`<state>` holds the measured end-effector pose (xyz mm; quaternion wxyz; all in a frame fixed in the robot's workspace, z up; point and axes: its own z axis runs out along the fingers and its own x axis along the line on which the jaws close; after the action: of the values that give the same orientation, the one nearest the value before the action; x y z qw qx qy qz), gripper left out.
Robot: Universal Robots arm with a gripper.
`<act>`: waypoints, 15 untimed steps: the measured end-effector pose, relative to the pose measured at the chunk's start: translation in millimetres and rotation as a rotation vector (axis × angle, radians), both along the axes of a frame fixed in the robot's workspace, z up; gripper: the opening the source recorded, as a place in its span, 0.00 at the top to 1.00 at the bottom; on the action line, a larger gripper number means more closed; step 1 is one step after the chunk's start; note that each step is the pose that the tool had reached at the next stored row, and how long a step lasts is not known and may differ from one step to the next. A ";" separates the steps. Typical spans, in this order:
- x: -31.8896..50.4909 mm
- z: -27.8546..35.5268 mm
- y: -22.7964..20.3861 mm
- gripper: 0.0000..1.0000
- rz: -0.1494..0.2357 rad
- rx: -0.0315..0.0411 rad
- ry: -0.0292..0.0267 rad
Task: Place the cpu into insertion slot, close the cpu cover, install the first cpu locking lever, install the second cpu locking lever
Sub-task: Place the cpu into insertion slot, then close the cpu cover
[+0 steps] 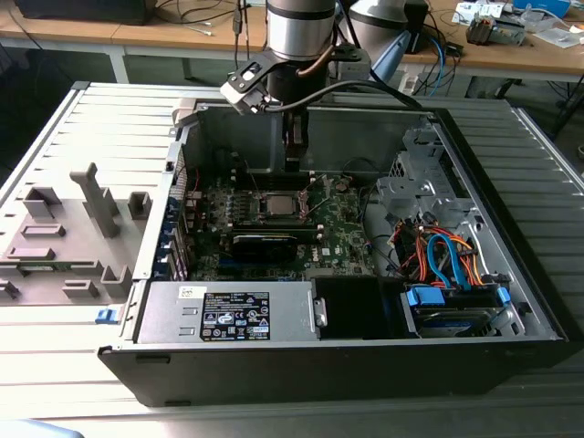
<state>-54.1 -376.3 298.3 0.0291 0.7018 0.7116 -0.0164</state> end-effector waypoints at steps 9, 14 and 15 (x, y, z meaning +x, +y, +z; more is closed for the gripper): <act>1.4 0.2 -0.1 0.89 0.000 -0.0003 0.0001; 10.0 0.1 -0.1 0.89 0.000 -0.0001 0.0002; 11.9 0.1 -0.2 0.89 0.000 0.0000 0.0003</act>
<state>-42.2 -376.4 298.4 0.0290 0.7017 0.7116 -0.0165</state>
